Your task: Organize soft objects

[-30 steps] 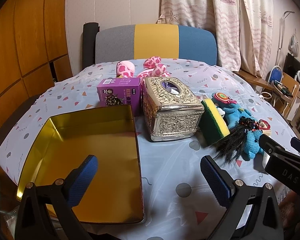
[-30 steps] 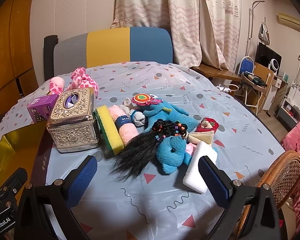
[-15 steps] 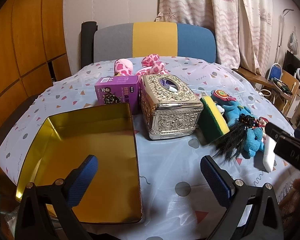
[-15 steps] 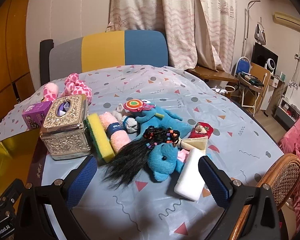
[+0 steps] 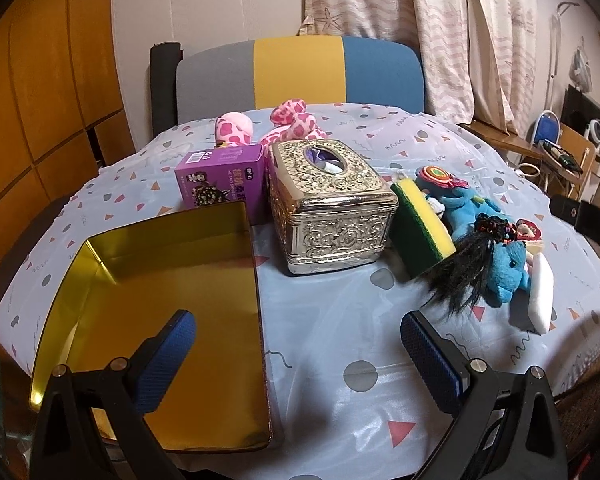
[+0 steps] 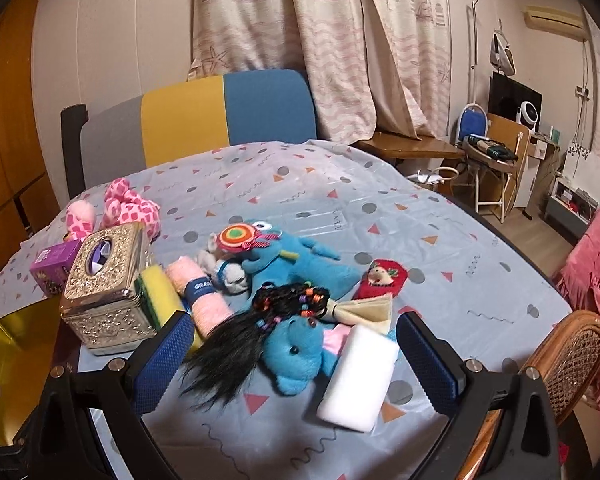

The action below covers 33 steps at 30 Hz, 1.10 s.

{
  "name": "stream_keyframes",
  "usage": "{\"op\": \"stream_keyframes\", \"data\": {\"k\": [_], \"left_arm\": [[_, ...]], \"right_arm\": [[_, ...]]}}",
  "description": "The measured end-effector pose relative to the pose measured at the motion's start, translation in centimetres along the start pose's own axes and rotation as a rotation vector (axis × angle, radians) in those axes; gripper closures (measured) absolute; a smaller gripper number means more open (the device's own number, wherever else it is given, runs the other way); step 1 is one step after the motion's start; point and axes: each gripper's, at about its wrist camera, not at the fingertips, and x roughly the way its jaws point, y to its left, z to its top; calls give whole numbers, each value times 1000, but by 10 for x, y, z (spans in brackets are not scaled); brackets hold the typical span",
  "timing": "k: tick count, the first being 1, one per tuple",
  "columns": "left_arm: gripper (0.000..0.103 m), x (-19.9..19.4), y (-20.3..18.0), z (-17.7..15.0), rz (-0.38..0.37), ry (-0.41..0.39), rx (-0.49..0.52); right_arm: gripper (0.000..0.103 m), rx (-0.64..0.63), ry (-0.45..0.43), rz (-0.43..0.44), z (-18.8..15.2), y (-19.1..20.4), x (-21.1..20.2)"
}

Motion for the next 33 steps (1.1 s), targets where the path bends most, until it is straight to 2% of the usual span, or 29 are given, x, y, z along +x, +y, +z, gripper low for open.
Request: {"op": "stream_keyframes", "data": {"k": [9, 13, 18, 20, 24, 30, 33], "left_arm": [[0, 2, -9, 3, -48, 1, 36], [0, 6, -14, 3, -80, 19, 50], [0, 13, -26, 10, -238, 86, 73], [0, 17, -36, 15, -273, 118, 94], [1, 22, -63, 24, -339, 123, 166], [20, 39, -97, 53, -459, 141, 253], [20, 54, -120, 75, -506, 140, 300]], "right_arm": [[0, 70, 2, -40, 10, -32, 7], [0, 120, 20, -25, 11, -49, 14], [0, 212, 40, 1, 12, -76, 24], [0, 254, 40, 3, 12, -89, 28], [0, 337, 48, 38, 10, -107, 36], [0, 430, 76, 118, 2, -119, 49], [0, 458, 54, 136, 1, -123, 48]]}}
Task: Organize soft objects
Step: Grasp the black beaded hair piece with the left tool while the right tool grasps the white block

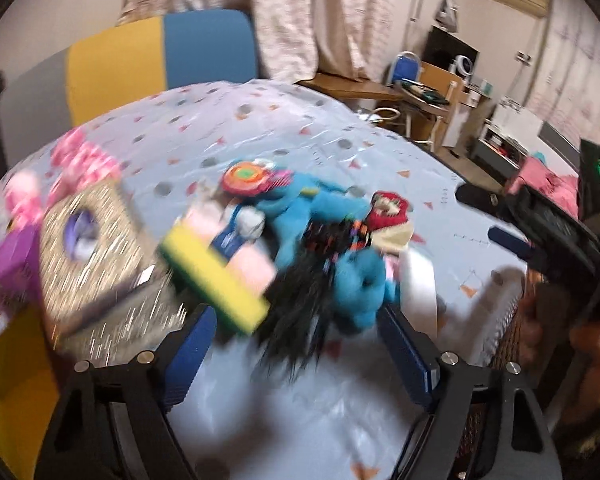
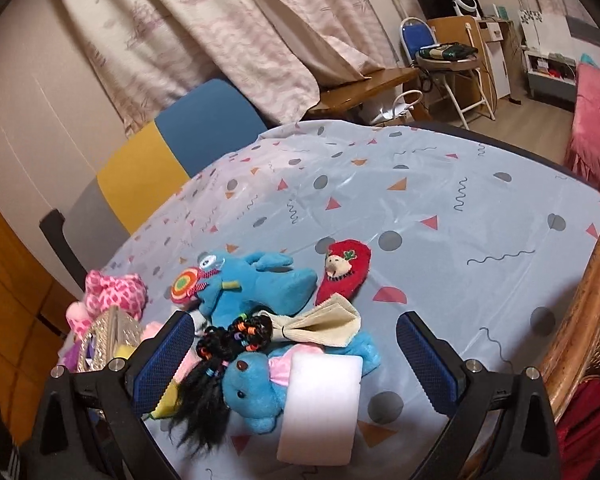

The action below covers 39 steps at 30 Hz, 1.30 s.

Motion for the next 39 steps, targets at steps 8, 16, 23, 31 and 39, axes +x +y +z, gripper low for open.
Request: {"op": "stream_keyframes", "data": {"k": [8, 16, 23, 31, 39], "left_arm": [[42, 81, -19, 47, -14, 107, 76], [59, 142, -26, 55, -29, 199, 79], [67, 113, -13, 48, -100, 120, 28], [66, 10, 6, -11, -110, 24, -42], [64, 16, 26, -101, 112, 153, -106]], "right_arm": [[0, 49, -12, 46, 1, -8, 1], [0, 52, 3, 70, 2, -8, 5], [0, 71, 10, 63, 2, -11, 7], [0, 72, 52, 45, 1, -9, 12], [0, 26, 234, -122, 0, 2, 44]]}}
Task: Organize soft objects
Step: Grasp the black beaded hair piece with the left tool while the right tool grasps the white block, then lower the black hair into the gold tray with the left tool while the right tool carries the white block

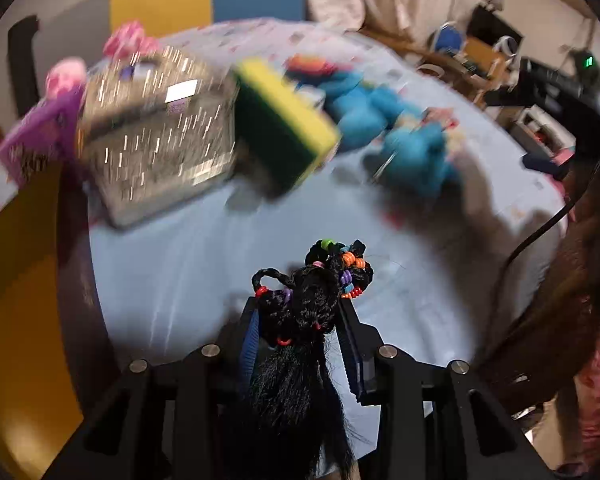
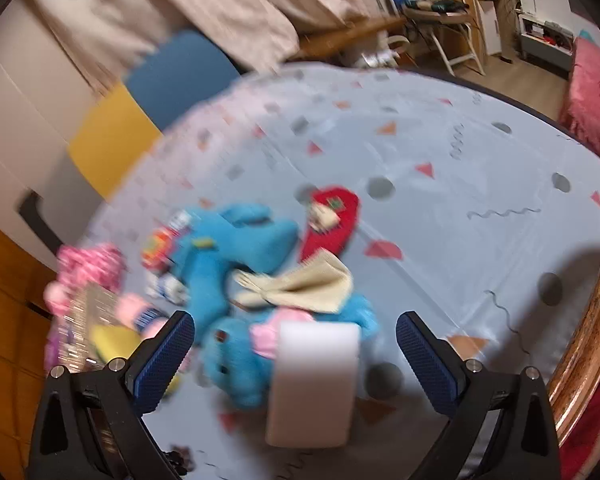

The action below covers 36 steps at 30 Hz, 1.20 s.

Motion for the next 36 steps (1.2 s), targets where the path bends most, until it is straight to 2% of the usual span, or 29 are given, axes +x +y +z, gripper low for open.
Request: {"op": "stream_keyframes", "data": {"k": [4, 6, 8, 9, 10, 11, 13, 15, 17, 18, 21, 24, 28, 32, 36], "left_arm": [[60, 16, 8, -5, -6, 8, -37], [60, 22, 10, -7, -7, 18, -46], [60, 24, 11, -10, -2, -9, -34], [60, 24, 10, -12, 2, -15, -29], [60, 25, 6, -10, 8, -20, -22], [60, 25, 4, -11, 14, -27, -11], [63, 27, 3, -11, 22, -43, -4], [69, 26, 2, -11, 29, -53, 6], [69, 20, 3, -11, 22, -61, -4], [69, 10, 5, -12, 0, -86, -10], [69, -29, 11, -7, -25, -204, -29], [69, -68, 36, -2, -54, -282, -131], [69, -104, 89, 0, -4, -337, -291], [69, -105, 151, -2, 97, -293, -459], [69, -81, 207, -2, 100, -202, -632]], "right_arm": [[1, -69, 126, -136, -1, 15, 30], [6, -89, 168, -192, -4, 20, 45], [32, -78, 217, -234, -6, 19, 57], [36, -65, 241, -243, -7, 17, 63], [43, -52, 276, -241, -9, 15, 69], [47, -35, 295, -216, -11, 13, 72], [49, -31, 266, -180, -14, 12, 68], [49, -50, 208, -159, -14, 16, 56], [49, -93, 134, -135, -15, 23, 39], [49, -130, 84, -130, -17, 28, 27], [49, -182, 21, -78, -20, 34, 7], [49, -247, -9, -4, -33, 40, -5], [49, -323, -19, 70, -45, 57, -16], [49, -388, -10, 121, -59, 81, -17], [49, -455, -2, 157, -71, 99, -24]]}}
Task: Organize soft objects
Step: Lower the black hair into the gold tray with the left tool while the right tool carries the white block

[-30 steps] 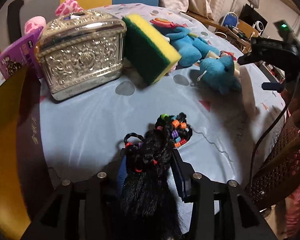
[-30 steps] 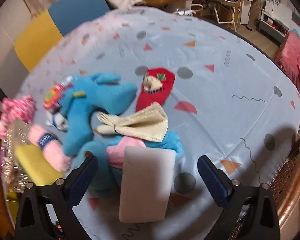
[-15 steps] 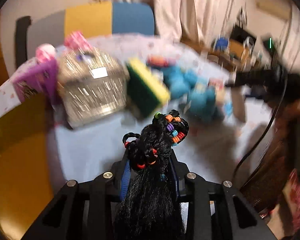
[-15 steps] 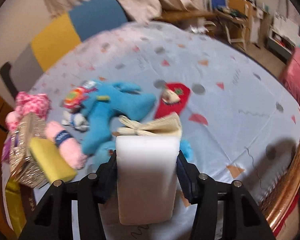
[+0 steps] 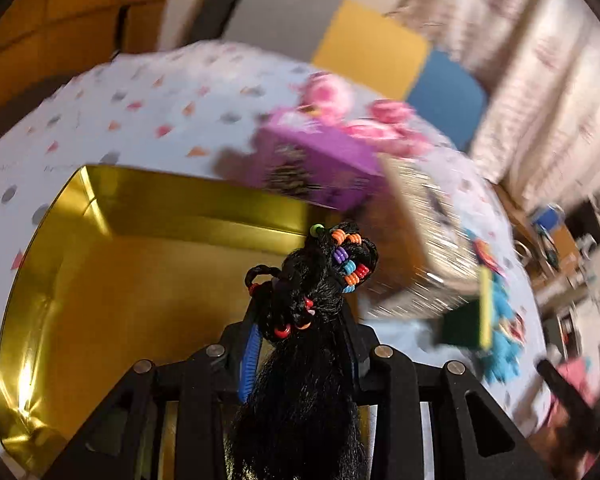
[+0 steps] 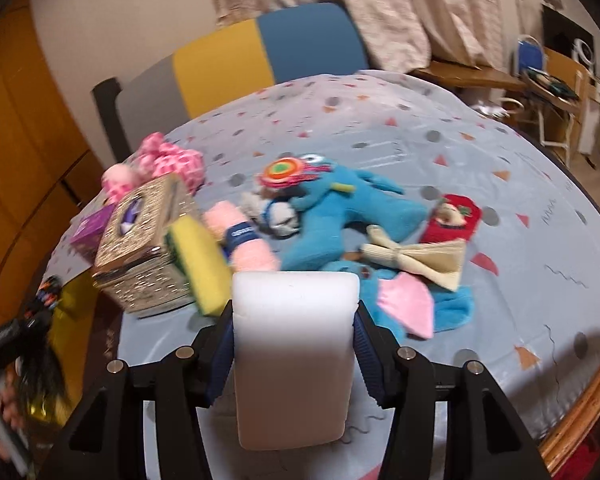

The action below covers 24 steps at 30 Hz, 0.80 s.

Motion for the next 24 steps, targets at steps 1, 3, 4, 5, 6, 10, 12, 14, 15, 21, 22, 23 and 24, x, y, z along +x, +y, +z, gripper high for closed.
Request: {"op": "stream_keyframes", "data": {"k": [1, 3, 4, 5, 6, 10, 12, 14, 15, 21, 22, 23, 24], "left_arm": [[69, 11, 5, 7, 20, 16, -13], [69, 28, 5, 18, 37, 26, -17], [68, 38, 5, 23, 38, 37, -13], [67, 43, 5, 27, 34, 43, -6], [66, 50, 4, 31, 45, 43, 3], [59, 75, -1, 35, 83, 75, 29], [54, 79, -1, 39, 82, 81, 35], [51, 74, -2, 36, 104, 53, 54], [50, 69, -3, 35, 110, 34, 61], [40, 16, -3, 15, 138, -84, 85], [40, 7, -2, 10, 137, -102, 85], [40, -2, 0, 4, 141, -116, 86], [40, -11, 3, -3, 149, -127, 83]], "right_arm": [[49, -13, 1, 7, -1, 4, 0], [49, -55, 4, 22, -1, 15, -1], [49, -70, 7, 29, -1, 20, -1], [49, -86, 12, 38, -1, 25, -1], [49, -107, 18, 49, -1, 32, 0], [49, -170, 32, 66, -4, 51, 3], [49, -196, 43, 73, -6, 59, 6], [49, -217, 58, 75, -8, 65, 11], [49, -222, 67, 78, -10, 68, 14], [49, -251, 121, 154, -11, 93, 22], [49, -263, 134, 182, -10, 102, 23], [49, -276, 141, 202, -10, 110, 24], [49, -302, 147, 229, -10, 123, 24]]}}
